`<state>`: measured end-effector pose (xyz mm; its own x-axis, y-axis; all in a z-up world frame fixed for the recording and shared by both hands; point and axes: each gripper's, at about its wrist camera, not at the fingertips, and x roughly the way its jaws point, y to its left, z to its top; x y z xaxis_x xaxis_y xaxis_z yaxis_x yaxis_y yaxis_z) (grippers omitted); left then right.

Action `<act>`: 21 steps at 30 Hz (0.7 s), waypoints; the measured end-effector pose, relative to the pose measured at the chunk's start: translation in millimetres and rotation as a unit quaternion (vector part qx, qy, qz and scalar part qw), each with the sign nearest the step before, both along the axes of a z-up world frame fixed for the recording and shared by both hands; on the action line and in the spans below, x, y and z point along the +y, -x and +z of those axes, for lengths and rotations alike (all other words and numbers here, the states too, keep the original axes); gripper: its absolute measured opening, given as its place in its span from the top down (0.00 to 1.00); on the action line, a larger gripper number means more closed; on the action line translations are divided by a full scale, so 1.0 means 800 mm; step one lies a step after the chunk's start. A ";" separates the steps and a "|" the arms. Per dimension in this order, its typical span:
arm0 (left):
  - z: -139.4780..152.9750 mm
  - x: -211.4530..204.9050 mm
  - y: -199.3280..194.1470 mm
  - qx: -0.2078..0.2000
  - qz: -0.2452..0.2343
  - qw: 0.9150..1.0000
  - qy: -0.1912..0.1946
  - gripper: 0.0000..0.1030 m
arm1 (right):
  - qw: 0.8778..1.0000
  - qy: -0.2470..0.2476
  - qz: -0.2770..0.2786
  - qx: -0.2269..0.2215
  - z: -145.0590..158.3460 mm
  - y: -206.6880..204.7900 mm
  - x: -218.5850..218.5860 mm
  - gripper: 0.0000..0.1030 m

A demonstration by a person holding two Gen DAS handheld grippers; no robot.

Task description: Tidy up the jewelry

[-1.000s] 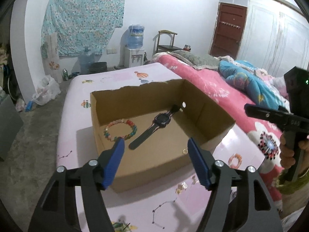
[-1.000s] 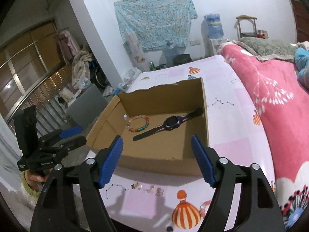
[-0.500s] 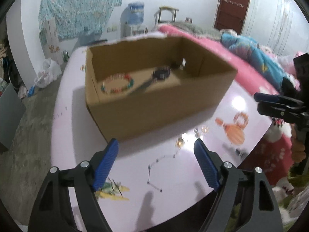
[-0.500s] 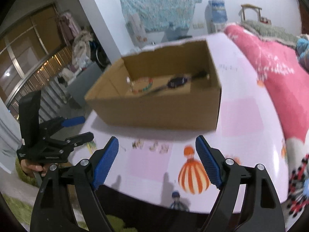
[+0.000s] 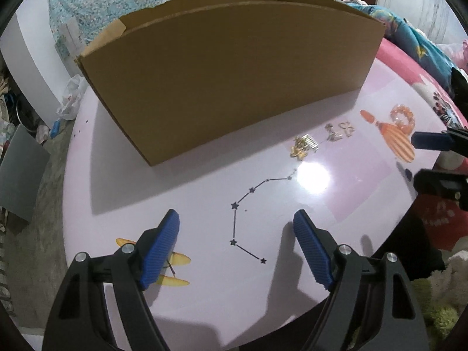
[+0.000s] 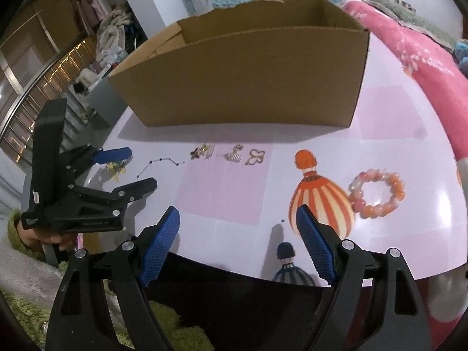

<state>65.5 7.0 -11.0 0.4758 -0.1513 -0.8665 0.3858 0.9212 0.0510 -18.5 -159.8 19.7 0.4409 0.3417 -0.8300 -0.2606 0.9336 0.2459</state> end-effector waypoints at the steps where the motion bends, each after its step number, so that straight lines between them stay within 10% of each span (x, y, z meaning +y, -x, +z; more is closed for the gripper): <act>1: -0.002 0.002 -0.002 0.002 0.002 1.000 0.000 0.24 | 1.000 -0.001 -0.001 0.001 -0.001 -0.002 0.001 0.24; 21: 0.022 -0.022 0.002 -0.044 -0.032 0.996 0.068 0.25 | 0.999 -0.019 -0.040 -0.018 0.002 -0.008 -0.022 0.30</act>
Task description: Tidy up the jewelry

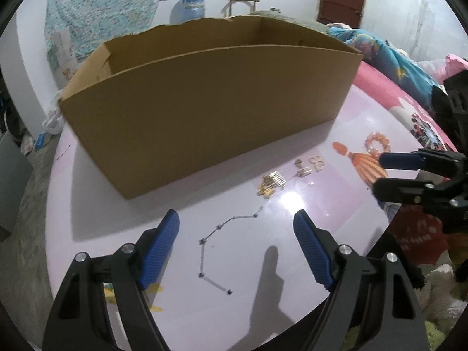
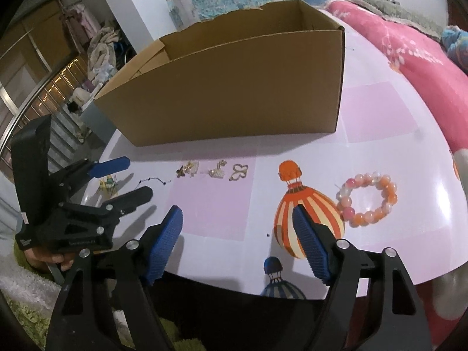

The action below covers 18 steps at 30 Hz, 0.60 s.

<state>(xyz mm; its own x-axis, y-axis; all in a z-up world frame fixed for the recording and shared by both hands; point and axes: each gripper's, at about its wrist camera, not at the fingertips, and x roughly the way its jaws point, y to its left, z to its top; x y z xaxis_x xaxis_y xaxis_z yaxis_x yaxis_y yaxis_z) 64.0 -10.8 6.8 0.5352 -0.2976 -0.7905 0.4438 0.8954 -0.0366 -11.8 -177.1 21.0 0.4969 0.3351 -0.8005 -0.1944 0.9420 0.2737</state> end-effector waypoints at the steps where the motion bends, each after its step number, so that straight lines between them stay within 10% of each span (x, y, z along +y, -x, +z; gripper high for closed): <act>1: 0.001 -0.004 -0.001 -0.004 -0.006 1.000 0.000 0.26 | 1.000 0.001 0.000 -0.002 -0.001 -0.001 0.001 0.32; 18: -0.019 -0.039 -0.037 0.013 -0.072 0.997 -0.018 0.70 | 1.000 -0.003 0.009 -0.001 -0.010 -0.018 0.009 0.40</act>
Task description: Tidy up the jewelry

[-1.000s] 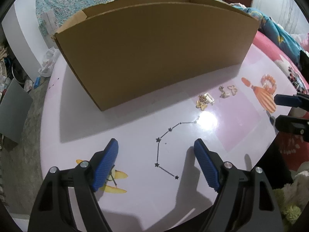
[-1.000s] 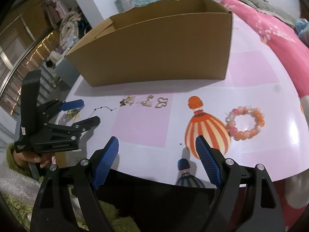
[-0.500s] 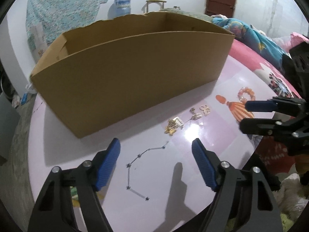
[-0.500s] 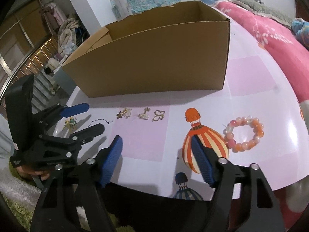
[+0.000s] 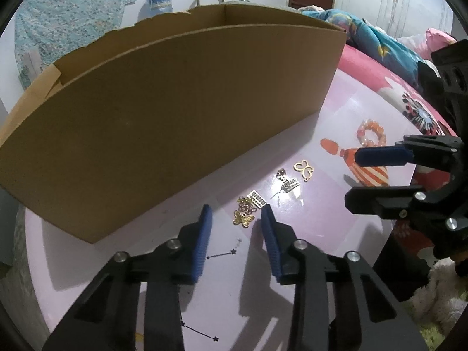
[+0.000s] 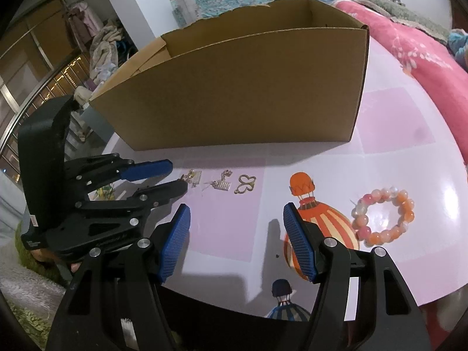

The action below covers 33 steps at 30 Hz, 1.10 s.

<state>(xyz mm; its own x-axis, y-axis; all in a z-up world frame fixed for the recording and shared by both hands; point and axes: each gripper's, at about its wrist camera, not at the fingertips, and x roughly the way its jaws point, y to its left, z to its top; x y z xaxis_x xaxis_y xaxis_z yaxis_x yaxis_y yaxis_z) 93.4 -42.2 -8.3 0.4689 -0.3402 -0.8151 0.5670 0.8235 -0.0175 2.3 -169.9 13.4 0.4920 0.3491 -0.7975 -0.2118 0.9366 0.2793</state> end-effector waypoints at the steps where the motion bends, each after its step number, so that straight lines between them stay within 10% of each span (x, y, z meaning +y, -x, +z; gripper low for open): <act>1: -0.001 -0.001 -0.001 -0.001 -0.004 1.000 -0.004 0.70 | 1.000 0.000 0.000 0.000 -0.001 0.000 -0.001 0.40; 33: 0.001 -0.001 0.005 0.012 -0.029 0.999 -0.013 0.89 | 1.000 -0.012 -0.010 -0.007 0.001 -0.002 -0.022 0.40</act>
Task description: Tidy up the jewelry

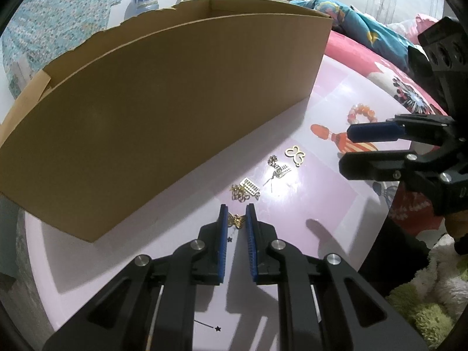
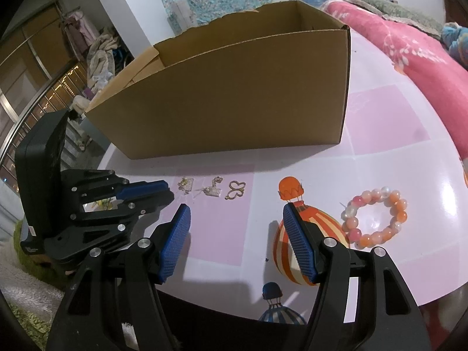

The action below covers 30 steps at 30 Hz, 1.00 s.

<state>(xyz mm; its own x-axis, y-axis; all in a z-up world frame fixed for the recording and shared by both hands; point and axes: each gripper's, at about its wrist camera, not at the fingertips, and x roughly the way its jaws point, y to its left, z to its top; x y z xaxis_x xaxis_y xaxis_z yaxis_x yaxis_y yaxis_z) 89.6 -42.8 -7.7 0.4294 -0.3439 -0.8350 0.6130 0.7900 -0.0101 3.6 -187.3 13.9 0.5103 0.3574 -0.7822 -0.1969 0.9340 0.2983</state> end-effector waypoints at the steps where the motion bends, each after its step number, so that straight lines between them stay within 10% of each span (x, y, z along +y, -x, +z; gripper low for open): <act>1: 0.000 0.001 0.001 0.000 0.002 1.000 0.001 0.89 | 1.000 0.000 0.000 0.000 0.000 0.000 0.000 0.40; 30: -0.001 0.010 0.006 -0.003 0.028 1.000 0.009 0.89 | 0.996 0.059 0.057 -0.037 0.009 -0.007 0.003 0.49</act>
